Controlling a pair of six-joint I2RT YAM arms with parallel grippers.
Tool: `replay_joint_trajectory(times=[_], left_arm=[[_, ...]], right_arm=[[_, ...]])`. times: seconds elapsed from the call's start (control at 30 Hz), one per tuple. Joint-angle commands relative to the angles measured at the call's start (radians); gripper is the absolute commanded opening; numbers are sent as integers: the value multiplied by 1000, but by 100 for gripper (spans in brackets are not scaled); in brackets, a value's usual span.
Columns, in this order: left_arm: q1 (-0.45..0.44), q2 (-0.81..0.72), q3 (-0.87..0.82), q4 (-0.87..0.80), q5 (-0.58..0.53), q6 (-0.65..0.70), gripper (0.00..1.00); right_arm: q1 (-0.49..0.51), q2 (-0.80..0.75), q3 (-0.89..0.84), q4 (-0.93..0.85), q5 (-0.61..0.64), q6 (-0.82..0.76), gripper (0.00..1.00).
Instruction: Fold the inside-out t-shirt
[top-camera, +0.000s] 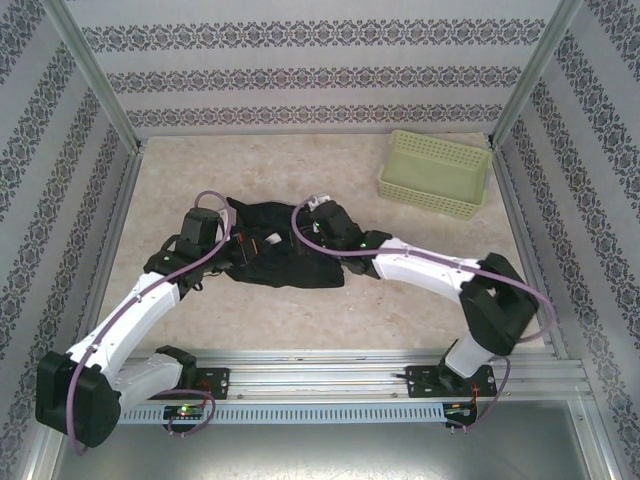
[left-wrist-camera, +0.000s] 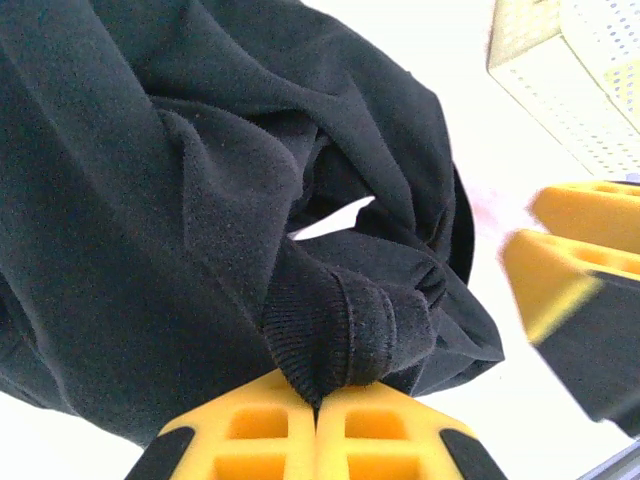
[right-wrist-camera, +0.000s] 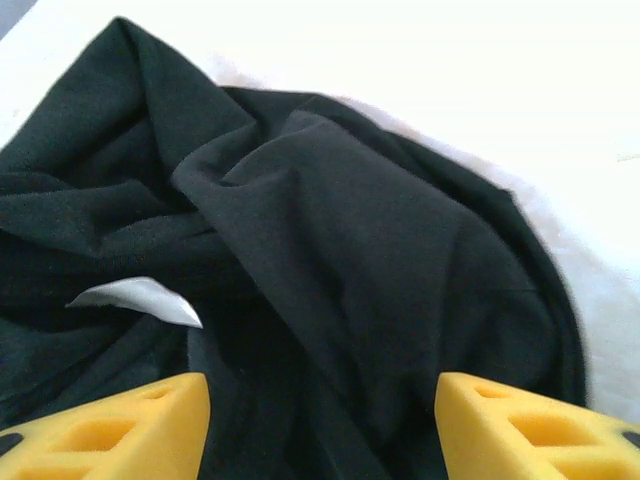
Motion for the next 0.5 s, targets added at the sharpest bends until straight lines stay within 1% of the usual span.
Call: replay_joint_trajectory(times=[0.0, 0.1, 0.17, 0.2, 0.27, 0.3, 0.33, 0.4, 0.47], left_arm=[[-11, -34, -26, 32, 5, 21, 0], [-10, -52, -49, 38, -2, 18, 0], [-9, -58, -50, 32, -13, 21, 0], [-10, -60, -44, 20, -23, 27, 0], [-9, -60, -23, -12, -68, 38, 0], [-8, -56, -10, -29, -91, 44, 0], [-7, -48, 7, -44, -116, 46, 0], [-4, -15, 64, -89, -169, 55, 0], [2, 37, 143, -134, -228, 61, 0]], right_arm=[[0, 83, 90, -98, -103, 24, 61], [8, 166, 160, -133, -146, 41, 60], [12, 223, 206, -170, -169, 44, 56], [12, 241, 224, -188, -177, 47, 50], [11, 263, 261, -228, -158, 37, 26], [11, 256, 268, -240, -135, 27, 12], [9, 244, 273, -250, -109, 18, 2], [1, 193, 294, -293, -21, -13, 0], [-6, 123, 314, -343, 121, -46, 0]])
